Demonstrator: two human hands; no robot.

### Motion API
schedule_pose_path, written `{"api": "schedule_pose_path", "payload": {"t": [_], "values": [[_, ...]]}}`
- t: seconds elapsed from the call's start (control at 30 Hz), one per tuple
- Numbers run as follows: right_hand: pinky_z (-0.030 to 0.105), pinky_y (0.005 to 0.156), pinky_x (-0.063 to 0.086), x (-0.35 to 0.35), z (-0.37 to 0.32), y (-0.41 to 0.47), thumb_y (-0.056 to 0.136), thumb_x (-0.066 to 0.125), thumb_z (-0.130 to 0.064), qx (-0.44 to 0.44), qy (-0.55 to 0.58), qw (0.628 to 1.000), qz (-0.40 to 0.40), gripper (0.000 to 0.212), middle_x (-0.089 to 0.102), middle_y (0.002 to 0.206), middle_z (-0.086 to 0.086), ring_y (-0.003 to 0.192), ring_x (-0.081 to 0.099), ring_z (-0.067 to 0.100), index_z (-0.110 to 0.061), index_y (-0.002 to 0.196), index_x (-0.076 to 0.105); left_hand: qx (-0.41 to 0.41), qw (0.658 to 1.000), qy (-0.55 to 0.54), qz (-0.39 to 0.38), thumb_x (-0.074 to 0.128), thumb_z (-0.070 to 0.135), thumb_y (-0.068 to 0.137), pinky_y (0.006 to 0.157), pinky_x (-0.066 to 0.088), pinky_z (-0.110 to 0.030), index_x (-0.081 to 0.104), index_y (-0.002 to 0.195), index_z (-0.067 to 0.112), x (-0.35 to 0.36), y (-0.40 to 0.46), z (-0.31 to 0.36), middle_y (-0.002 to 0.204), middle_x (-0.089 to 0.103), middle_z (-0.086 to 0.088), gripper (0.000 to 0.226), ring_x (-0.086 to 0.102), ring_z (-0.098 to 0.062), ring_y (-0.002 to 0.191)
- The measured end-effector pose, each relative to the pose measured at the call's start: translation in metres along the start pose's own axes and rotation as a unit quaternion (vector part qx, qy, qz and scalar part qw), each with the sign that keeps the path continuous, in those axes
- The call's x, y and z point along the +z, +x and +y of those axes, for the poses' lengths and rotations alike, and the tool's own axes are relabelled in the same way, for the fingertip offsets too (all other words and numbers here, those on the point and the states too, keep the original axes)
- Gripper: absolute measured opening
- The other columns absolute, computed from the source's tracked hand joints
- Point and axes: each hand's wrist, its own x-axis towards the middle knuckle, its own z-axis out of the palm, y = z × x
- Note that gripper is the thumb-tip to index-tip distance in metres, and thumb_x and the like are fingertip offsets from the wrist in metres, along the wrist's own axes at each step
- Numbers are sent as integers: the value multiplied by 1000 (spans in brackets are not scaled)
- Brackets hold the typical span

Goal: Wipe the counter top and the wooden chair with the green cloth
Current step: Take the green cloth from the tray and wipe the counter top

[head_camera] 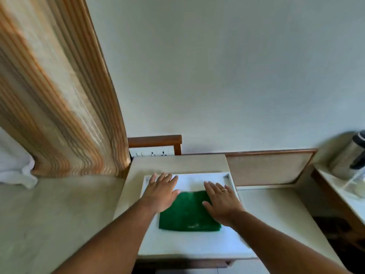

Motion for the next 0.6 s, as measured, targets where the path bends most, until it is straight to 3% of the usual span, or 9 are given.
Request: {"api": "schedule_pose_path", "payload": {"t": [0.1,0.2,0.3,0.4,0.47,0.5,0.6], "values": [[44,118,24,3,8,-2,98,37,-53,5,5,1000,-18,70,33,160,6,144,34,29,-18,156,19,35,998,45,-11,31,53,100,122,7,-51,45,142,23,10,-7,-11,152,45,0,53,29,-24,147],[43,97,45,-12,10,9,92,53,-54,11,19,998,-51,57,54,132,9,119,53,29,-18,136,47,25,999,-10,-31,46,56,94,116,23,-46,58,122,23,15,-9,-19,129,60,4,45,48,-19,129],[38,85,54,-29,13,22,86,67,-47,14,73,990,-123,47,64,112,8,101,61,24,-14,119,60,7,995,-103,-18,60,49,89,84,43,-34,61,105,22,10,-12,-17,105,61,6,31,57,-17,102],[31,72,57,-38,16,33,85,69,-33,15,197,956,-218,29,69,98,9,87,66,22,-8,101,67,-27,963,-263,-41,67,40,88,68,41,-31,56,91,24,3,-20,-22,87,56,5,20,58,-18,84],[30,68,60,-42,19,37,87,67,-22,56,372,892,-251,15,72,98,11,85,69,21,-11,97,66,-70,914,-398,-23,71,34,86,68,45,-28,62,90,19,-7,-31,-30,83,60,3,19,61,-15,79],[34,75,62,-45,18,39,88,65,-18,69,452,851,-257,15,73,102,13,92,71,24,-11,102,66,-106,872,-479,-4,73,31,86,67,49,-25,66,93,17,-12,-39,-36,83,64,2,18,65,-12,78],[48,90,58,-53,-1,49,91,61,-8,44,618,737,-270,29,72,114,19,106,69,36,-5,120,63,-201,700,-682,70,73,25,88,64,55,-28,71,95,17,-19,-65,-51,86,74,1,11,72,-13,82]]}}
